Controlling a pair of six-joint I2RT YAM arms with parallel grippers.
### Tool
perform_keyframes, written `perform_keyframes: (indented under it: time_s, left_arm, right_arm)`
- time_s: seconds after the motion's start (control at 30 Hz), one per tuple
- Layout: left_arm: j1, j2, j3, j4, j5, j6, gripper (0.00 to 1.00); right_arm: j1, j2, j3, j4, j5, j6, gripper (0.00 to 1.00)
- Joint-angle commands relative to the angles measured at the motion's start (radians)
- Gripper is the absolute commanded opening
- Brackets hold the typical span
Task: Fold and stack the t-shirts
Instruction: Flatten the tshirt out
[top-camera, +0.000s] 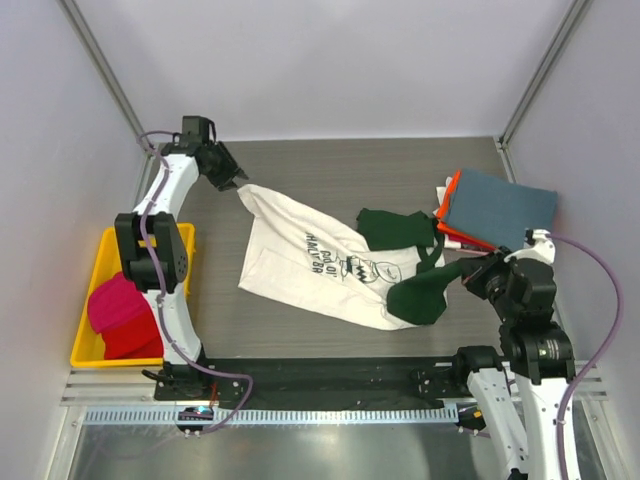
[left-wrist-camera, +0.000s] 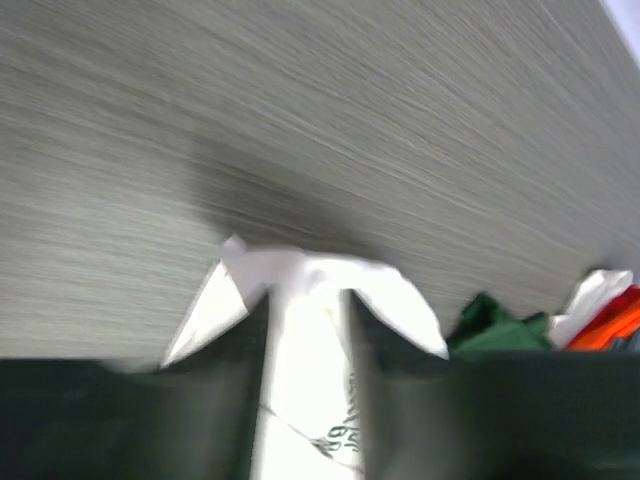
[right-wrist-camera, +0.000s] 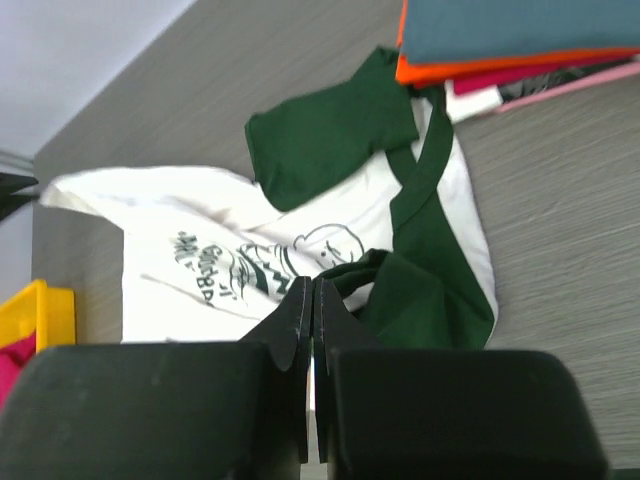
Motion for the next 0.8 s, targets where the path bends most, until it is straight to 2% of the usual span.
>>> perform_keyframes:
  time_s: [0.0,0.03,0.13,0.2,0.27,0.4,0.5,0.63,0.77]
  left_arm:
    - [-0.005,-0.029,0.053,-0.015,-0.006,0.036,0.48]
    - [-0.01,-0.031,0.046,-0.029,0.014,0.051,0.58]
    - [-0.06,-0.072,0.032,-0.124,0.007,0.143,0.62]
    - [-0.104,-0.141,-0.034,-0.182,-0.065,0.191,0.61]
    - [-0.129,-0.204,-0.115,-0.159,-0.111,0.198,0.61]
    - [-0.163,-0.314,-0.362,-0.064,-0.09,0.185,0.58]
    - [-0.166,-0.33,-0.466,-0.007,-0.076,0.175,0.55]
    - [-0.186,-0.308,-0.536,0.039,-0.09,0.163,0.52]
    - [-0.2,-0.246,-0.533,0.065,-0.102,0.156,0.47]
  right_arm:
    - [-0.004,-0.048,0.077,0.003,0.127,0.007,0.01]
    - [-0.004,-0.055,0.077,0.003,0.128,0.007,0.01]
    - [-0.004,-0.046,0.063,0.002,0.098,0.01,0.01]
    - [-0.004,-0.042,0.044,0.003,0.073,0.016,0.01]
    - [-0.004,-0.04,0.027,0.003,0.061,0.026,0.01]
    - [-0.004,-0.043,0.002,0.014,0.042,0.039,0.01]
    - [-0.002,-0.039,-0.004,0.019,0.038,0.041,0.01]
    - [-0.004,-0.037,-0.007,0.022,0.038,0.039,0.01]
    - [-0.002,-0.036,-0.009,0.034,-0.028,0.036,0.01]
